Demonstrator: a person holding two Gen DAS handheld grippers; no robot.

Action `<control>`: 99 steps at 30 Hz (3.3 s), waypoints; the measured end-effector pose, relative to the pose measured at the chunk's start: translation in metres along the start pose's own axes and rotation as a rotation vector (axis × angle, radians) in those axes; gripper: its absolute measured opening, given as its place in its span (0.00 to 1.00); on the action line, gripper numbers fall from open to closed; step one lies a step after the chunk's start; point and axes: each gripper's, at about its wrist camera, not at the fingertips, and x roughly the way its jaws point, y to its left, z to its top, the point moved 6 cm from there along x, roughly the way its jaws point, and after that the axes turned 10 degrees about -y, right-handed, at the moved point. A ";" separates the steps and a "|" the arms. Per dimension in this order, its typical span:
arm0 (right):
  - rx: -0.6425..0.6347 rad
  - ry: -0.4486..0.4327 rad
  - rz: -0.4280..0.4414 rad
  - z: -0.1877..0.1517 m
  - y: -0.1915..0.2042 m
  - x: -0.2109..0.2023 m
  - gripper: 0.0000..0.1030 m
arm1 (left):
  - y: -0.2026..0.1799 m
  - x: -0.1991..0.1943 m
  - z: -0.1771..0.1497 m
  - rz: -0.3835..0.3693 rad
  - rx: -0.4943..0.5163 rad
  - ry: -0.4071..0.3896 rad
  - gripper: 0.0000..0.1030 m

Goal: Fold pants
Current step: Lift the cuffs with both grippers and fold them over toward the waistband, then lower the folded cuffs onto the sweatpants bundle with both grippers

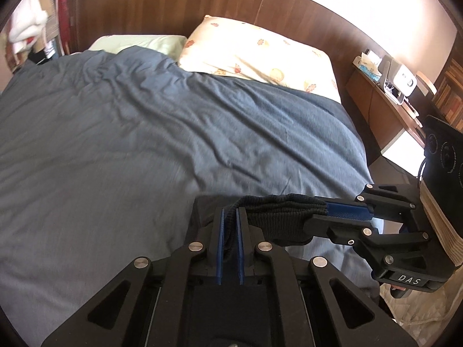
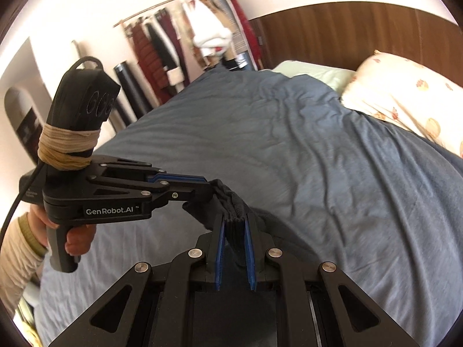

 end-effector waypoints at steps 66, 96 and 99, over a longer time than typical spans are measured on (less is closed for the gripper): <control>-0.443 0.337 0.133 -0.230 0.170 -0.015 0.14 | 0.025 -0.091 -0.285 0.202 -0.420 0.077 0.23; -0.556 0.286 0.144 -0.239 0.207 0.004 0.13 | 0.062 -0.081 -0.273 0.355 -0.362 -0.010 0.04; -0.564 0.293 0.144 -0.243 0.207 0.008 0.13 | 0.066 -0.076 -0.281 0.351 -0.389 -0.001 0.06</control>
